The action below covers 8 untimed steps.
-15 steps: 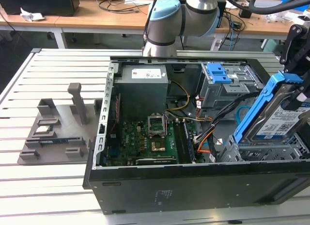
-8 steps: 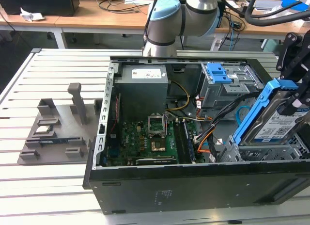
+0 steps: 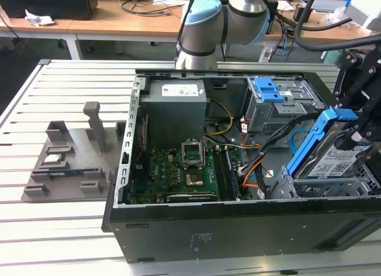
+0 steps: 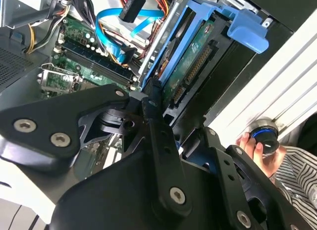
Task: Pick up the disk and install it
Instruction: 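Insert the disk into the insertion slot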
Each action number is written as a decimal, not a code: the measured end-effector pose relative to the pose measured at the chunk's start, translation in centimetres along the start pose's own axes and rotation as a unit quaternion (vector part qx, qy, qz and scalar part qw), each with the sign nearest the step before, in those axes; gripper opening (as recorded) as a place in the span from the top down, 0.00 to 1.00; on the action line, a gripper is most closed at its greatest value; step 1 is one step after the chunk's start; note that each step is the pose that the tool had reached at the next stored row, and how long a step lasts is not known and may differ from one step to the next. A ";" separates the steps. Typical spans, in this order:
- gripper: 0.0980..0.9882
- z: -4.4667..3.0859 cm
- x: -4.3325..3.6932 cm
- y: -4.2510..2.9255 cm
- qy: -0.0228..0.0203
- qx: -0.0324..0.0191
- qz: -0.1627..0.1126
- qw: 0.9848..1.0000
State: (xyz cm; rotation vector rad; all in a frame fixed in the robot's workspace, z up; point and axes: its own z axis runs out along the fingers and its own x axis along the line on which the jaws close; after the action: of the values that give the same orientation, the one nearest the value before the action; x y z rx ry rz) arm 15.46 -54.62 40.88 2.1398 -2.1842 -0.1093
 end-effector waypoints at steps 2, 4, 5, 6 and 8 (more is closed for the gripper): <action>0.70 0.36 0.00 -0.04 0.000 0.000 0.000 1.000; 0.70 0.54 0.00 -0.06 0.000 0.000 0.000 1.000; 0.70 0.60 0.00 -0.07 0.000 0.000 0.000 1.000; 0.70 0.70 -0.01 -0.08 0.000 0.000 0.000 1.000; 0.70 0.84 -0.01 -0.09 0.000 0.000 0.000 1.000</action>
State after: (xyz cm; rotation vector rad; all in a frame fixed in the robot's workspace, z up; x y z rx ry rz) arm 15.46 -54.62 40.03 2.1398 -2.1842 -0.1092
